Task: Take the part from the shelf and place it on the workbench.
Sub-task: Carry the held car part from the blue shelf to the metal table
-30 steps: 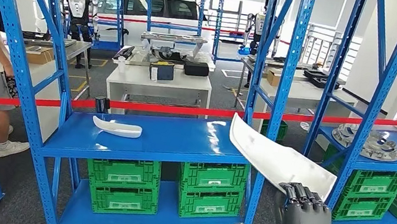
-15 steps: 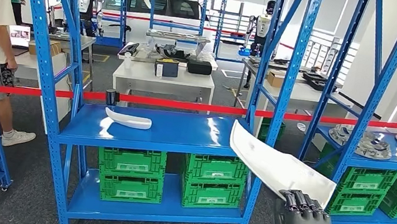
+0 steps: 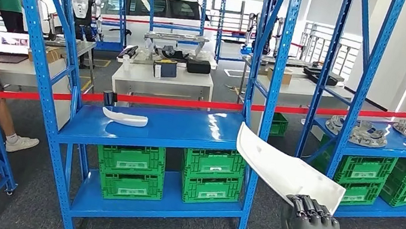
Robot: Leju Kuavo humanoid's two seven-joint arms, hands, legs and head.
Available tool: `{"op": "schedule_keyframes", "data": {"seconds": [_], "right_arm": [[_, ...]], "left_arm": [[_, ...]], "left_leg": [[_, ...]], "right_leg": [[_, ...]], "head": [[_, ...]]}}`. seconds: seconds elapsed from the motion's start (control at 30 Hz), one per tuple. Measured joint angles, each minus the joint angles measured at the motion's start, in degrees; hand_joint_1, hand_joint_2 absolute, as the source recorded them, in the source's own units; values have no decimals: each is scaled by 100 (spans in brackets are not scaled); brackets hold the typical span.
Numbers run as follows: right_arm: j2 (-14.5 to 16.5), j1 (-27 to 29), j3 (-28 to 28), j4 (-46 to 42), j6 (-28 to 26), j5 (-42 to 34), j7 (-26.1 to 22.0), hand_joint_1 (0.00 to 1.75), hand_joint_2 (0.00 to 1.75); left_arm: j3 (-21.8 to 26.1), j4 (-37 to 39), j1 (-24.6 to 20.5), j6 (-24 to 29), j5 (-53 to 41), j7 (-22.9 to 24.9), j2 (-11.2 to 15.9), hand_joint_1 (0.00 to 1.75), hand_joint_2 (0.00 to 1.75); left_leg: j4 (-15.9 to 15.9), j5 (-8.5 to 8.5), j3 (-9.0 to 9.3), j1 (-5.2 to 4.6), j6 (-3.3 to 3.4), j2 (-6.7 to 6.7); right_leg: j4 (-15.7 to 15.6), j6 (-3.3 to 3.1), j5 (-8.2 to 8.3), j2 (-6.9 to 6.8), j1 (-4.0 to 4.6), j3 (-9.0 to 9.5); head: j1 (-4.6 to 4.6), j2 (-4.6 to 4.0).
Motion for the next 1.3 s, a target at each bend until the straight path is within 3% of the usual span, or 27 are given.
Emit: {"op": "schedule_keyframes", "data": {"seconds": [0.07,0.13,0.17,0.23,0.3,0.4,0.43,0.47,0.5,0.53,0.57,0.63,0.7,0.77,0.8,0.87,0.93,0.97,1.0,1.03,1.1,1.17,1.2,1.27,1.3], "right_arm": [[2,0,0,-1,-4,0,-23,147,175],[5,-14,0,-1,-11,-1,-35,147,175],[7,-22,0,-1,-14,0,-38,147,175],[14,-22,0,0,-14,4,-38,147,175],[20,-17,-1,0,-14,7,-32,147,175],[20,-13,-2,7,-15,8,-30,147,175],[20,-6,-1,15,-14,9,-30,147,175],[20,2,-1,22,-15,9,-30,147,175],[20,7,-1,27,-18,9,-31,147,175],[20,10,-1,29,-21,9,-31,147,175],[20,11,-2,26,-27,11,-31,147,175],[21,13,-2,15,-40,16,-31,147,175],[21,28,-6,2,-58,22,-30,147,175],[23,51,-11,-2,-72,33,-31,147,175],[27,60,-11,-2,-73,42,-33,147,175],[38,66,-11,-2,-75,57,-32,147,175],[45,71,-11,-2,-74,69,-30,147,175],[48,73,-11,-2,-73,73,-30,147,175],[49,74,-11,-1,-73,77,-30,147,175],[50,75,-11,-1,-72,76,-30,147,175],[51,75,-11,-1,-72,76,-30,147,175],[52,74,-11,-1,-74,76,-31,147,175],[54,74,-11,-1,-77,76,-32,147,175],[55,79,-10,0,-86,76,-33,147,175],[54,82,-10,0,-91,76,-33,147,175]], "left_arm": [[0,-5,-10,0,0,-12,3,0,175],[-1,-14,-27,1,-1,-17,7,0,175],[-1,-17,-33,1,-1,-20,8,0,175],[-1,-16,-32,2,-1,-20,2,0,175],[1,-14,-24,2,-1,-16,-4,0,175],[3,-13,-23,2,-2,-17,-2,0,175],[4,-13,-24,2,-5,-17,-2,0,175],[4,-11,-23,2,-12,-16,-4,0,175],[4,-10,-22,1,-26,-15,-5,0,175],[4,-9,-22,1,-41,-14,-7,0,175],[4,-9,-23,0,-55,-15,-7,0,175],[4,-11,-28,-2,-71,-22,-8,0,175],[4,-13,-28,-6,-76,-33,-8,0,175],[4,-12,-21,-8,-79,-44,-7,0,175],[4,-10,-17,-9,-79,-48,-6,0,175],[4,-8,-17,-9,-80,-53,-7,0,175],[4,-6,-20,-9,-81,-37,-10,0,175],[4,-4,-20,-9,-82,-26,-10,0,175],[4,-4,-20,-9,-85,-15,-9,0,175],[4,-3,-22,-9,-89,-9,-9,0,175],[4,-9,-32,-9,-102,-8,1,0,175],[3,-16,-42,-13,-115,-16,9,0,175],[2,-19,-44,-15,-119,-21,13,0,175],[2,-16,-38,-20,-122,-35,4,0,175],[2,-16,-38,-21,-122,-41,3,0,175]], "left_leg": [[-695,212,553,-6,57,-5],[-1465,201,1076,-35,128,-16],[-1660,157,1173,-51,157,-22],[-1734,213,1146,-60,229,-23],[-1764,317,1085,-38,319,-1],[-1765,476,911,-23,398,26],[-1755,526,839,-23,401,31],[-1737,574,758,-21,393,34],[-1711,619,674,-16,380,37],[-1675,659,590,-7,360,39],[-1632,692,513,0,336,39],[-1548,743,399,-5,270,36],[-1514,803,347,-16,194,32],[-1505,836,312,-3,113,24],[-1428,742,267,5,77,19],[-984,316,107,22,20,11],[-275,-133,-67,27,-10,9],[-41,-211,-82,26,-10,9],[17,-177,-12,22,6,8],[-152,-54,168,10,40,6],[-920,135,737,-35,161,-4],[-1551,137,1146,-88,244,-7],[-1689,118,1206,-113,268,-6],[-1757,222,1152,-121,315,5],[-1783,286,1127,-109,353,18]], "right_leg": [[7,29,99,0,7,-113],[9,79,186,-11,17,-183],[2,107,231,-19,15,-201],[-25,170,321,-24,7,-227],[90,235,187,-10,0,-305],[1033,300,-551,5,-15,-616],[1386,314,-727,5,-19,-701],[1579,325,-758,5,-23,-696],[1578,332,-682,4,-29,-597],[1373,338,-544,3,-38,-389],[1025,343,-420,1,-49,-106],[312,308,-410,13,-37,381],[47,224,-495,36,-12,514],[53,117,-430,34,-15,449],[50,66,-383,26,-19,410],[44,-9,-280,13,-28,312],[49,-32,-173,13,-11,178],[54,-35,-118,14,2,102],[60,-36,-61,14,17,22],[64,-34,-5,16,34,-52],[69,-19,98,18,65,-171],[60,28,194,9,59,-223],[49,62,242,2,44,-234],[29,133,306,-1,17,-248],[82,165,233,6,14,-284]], "head": [[0,0],[0,0],[1,0],[1,0],[9,0],[20,0],[20,0],[21,0],[22,0],[23,0],[24,0],[25,0],[20,0],[18,0],[16,0],[8,0],[1,0],[2,0],[2,0],[2,0],[3,0],[8,0],[8,0],[6,0],[7,0]]}}
